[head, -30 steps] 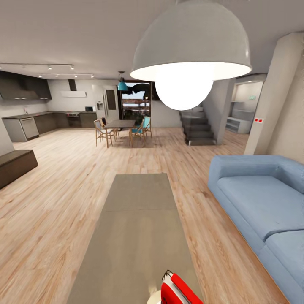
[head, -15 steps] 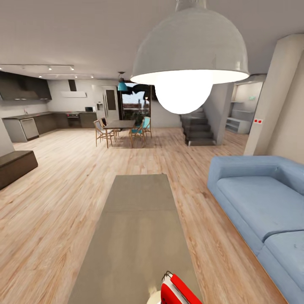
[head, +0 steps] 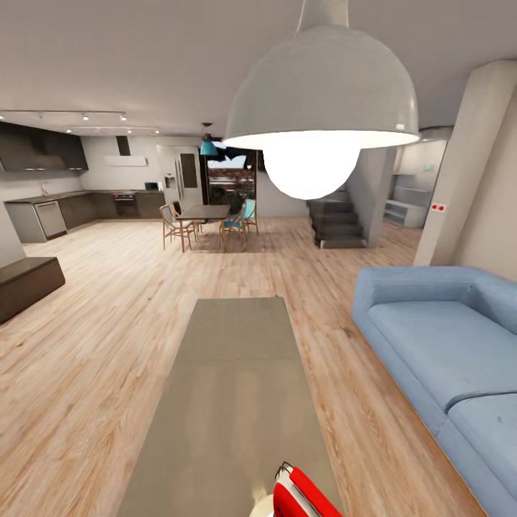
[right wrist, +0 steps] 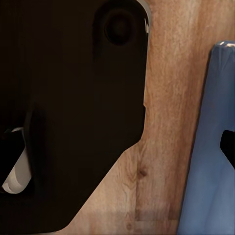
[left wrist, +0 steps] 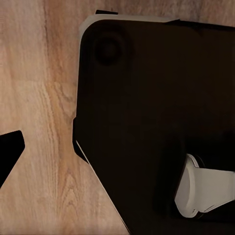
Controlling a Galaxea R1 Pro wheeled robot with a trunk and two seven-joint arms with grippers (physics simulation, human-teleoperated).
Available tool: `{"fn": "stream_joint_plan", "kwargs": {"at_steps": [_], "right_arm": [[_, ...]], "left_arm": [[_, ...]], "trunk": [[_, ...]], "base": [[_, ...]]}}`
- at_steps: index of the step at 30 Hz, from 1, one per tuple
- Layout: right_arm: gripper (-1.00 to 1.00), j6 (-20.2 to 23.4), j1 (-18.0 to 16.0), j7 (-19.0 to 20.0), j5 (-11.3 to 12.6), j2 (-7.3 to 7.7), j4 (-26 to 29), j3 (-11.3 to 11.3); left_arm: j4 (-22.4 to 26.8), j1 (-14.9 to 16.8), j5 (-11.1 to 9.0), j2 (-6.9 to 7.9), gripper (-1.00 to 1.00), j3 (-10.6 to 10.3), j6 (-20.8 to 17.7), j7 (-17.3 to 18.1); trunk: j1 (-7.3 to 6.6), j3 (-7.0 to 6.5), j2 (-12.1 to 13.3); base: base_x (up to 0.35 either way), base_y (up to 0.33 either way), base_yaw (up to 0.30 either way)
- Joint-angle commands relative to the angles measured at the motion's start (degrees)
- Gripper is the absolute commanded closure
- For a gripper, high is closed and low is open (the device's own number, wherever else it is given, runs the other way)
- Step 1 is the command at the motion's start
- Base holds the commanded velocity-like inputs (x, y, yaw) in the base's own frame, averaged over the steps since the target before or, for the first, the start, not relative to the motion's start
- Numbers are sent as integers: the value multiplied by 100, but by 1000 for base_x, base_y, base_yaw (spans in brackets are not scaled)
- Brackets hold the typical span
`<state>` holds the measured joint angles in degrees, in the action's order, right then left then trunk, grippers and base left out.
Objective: Turn on the radio receiver that's on the table in the living room.
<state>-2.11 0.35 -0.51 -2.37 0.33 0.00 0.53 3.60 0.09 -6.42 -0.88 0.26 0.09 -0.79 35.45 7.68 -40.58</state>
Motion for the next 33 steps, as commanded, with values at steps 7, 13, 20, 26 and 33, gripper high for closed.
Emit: {"fn": "stream_joint_plan", "kwargs": {"at_steps": [7, 13, 20, 26, 33], "right_arm": [[-100, 2, 0, -2, 0, 1, 0, 0], [-100, 10, 0, -2, 0, 0, 0, 0], [-100, -10, 0, -1, 2, 2, 0, -4], [-100, -24, 0, 1, 0, 17, 0, -8], [-100, -26, 0, 0, 0, 20, 0, -9]], "left_arm": [[0, 0, -5, 2, -100, 0, 0, -6], [5, 0, -8, 7, -100, 0, 0, -8], [9, 0, -9, 9, -100, 0, 6, -1], [8, 0, -9, 9, -100, 0, 8, 0], [9, 0, -9, 9, -100, 0, 9, 0]], "trunk": [[-89, -72, 162], [-89, -72, 162], [-89, -64, 162], [-89, -19, 162], [-89, 44, 162]], "base": [[0, 0, 0], [0, 0, 0], [0, 0, 0], [0, 0, 0], [0, 0, 0]]}}
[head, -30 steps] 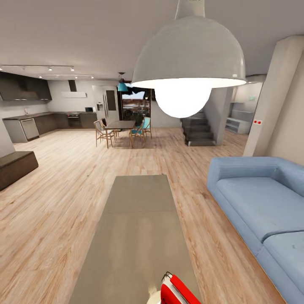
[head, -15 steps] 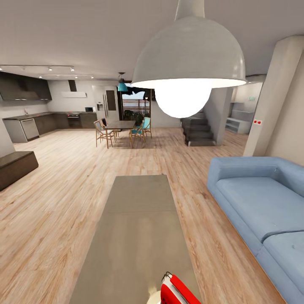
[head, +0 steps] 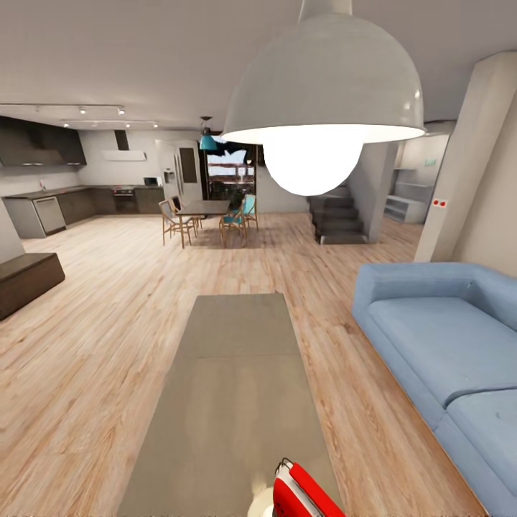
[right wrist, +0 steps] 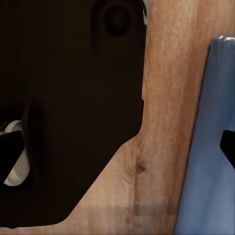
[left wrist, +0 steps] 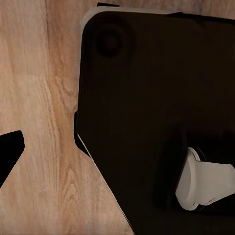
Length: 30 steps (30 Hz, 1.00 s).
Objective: Turn on the radio receiver that's on the table in the living room.
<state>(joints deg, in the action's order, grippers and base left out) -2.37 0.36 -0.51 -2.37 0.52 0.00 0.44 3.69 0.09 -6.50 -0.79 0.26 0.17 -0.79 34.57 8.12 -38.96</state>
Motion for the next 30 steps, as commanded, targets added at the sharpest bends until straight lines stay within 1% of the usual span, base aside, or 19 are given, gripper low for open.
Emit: {"fn": "stream_joint_plan", "kwargs": {"at_steps": [1, 30], "right_arm": [[-100, 0, 0, 0, 0, 0, 0, 0], [-100, 0, -1, -1, 0, 0, 0, 0]], "left_arm": [[0, 0, 0, 0, -100, 0, 0, 0], [-1, 0, 0, 0, -100, 0, 0, -5]], "trunk": [[0, 9, 0], [0, 276, 0]], "base": [[0, 0, 0], [0, 0, 0]]}}
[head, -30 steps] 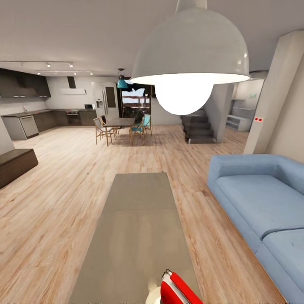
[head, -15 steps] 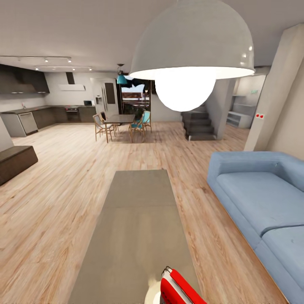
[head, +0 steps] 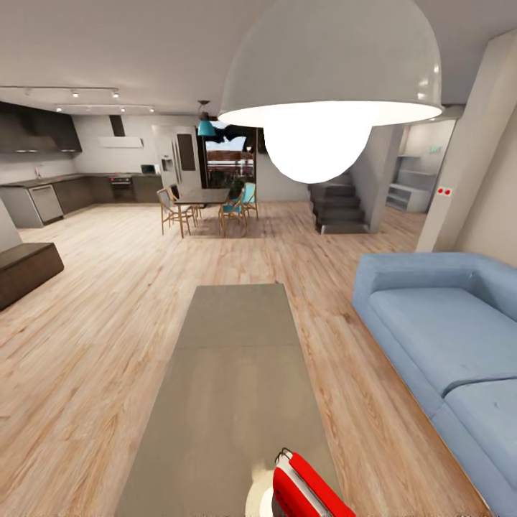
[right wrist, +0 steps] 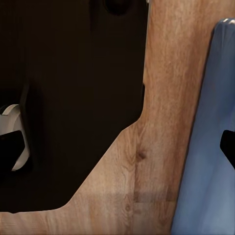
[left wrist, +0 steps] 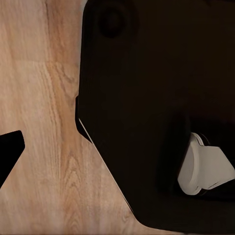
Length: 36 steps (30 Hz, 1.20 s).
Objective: Turn on the radio receiver that's on the table in the living room.
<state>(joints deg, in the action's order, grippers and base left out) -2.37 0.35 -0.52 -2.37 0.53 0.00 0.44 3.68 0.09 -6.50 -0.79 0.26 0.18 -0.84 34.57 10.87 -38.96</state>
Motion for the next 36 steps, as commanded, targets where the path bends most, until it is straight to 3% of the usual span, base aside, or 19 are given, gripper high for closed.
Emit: {"fn": "stream_joint_plan", "kwargs": {"at_steps": [1, 36], "right_arm": [[-100, 0, 0, 2, 0, 0, 0, 0], [-100, 0, 0, 3, -3, 0, 0, 0]], "left_arm": [[0, 0, 0, 0, -100, 0, 0, 1], [1, 0, -8, 0, -100, 0, 1, -1]], "trunk": [[0, 10, 0], [0, 331, 0]], "base": [[0, 0, 0], [0, 0, 0]]}}
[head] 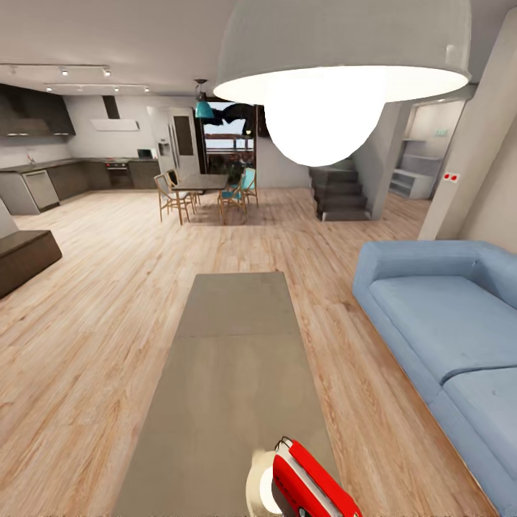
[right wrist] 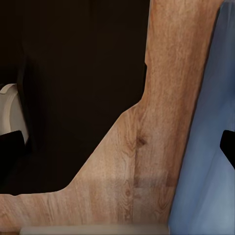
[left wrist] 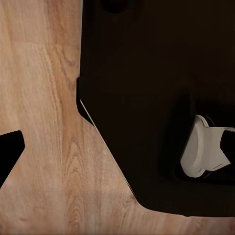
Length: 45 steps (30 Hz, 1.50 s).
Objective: Turn on the radio receiver that's on the table in the living room.
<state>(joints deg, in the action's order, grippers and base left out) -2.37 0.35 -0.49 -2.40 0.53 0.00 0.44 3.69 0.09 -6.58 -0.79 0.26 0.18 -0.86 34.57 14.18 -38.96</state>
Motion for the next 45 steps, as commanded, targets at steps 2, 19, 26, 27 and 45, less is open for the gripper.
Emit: {"fn": "stream_joint_plan", "kwargs": {"at_steps": [2, 19, 26, 27, 45], "right_arm": [[-100, 0, 0, 1, -2, 0, 0, 0], [-100, 0, 0, 1, 0, 0, 0, -9], [-100, 0, 0, 3, -1, 0, 0, -9], [-100, 0, 0, 2, 0, 0, 0, -7], [-100, 0, 0, 3, -1, 0, 0, -8]], "left_arm": [[0, 0, 0, 0, -100, 0, 0, -1], [0, 0, -1, 0, -100, 5, -1, -2], [-2, 0, -1, 0, -100, 7, 0, -2], [-1, 0, -1, 0, -100, 8, 0, -2], [0, 0, -1, 0, -100, 7, -1, -2]], "trunk": [[0, 19, 0], [0, 175, 0], [0, 239, 0], [0, 248, 0], [0, 414, 0]], "base": [[0, 0, 0], [0, 0, 0], [0, 0, 0], [0, 0, 0], [0, 0, 0]]}}
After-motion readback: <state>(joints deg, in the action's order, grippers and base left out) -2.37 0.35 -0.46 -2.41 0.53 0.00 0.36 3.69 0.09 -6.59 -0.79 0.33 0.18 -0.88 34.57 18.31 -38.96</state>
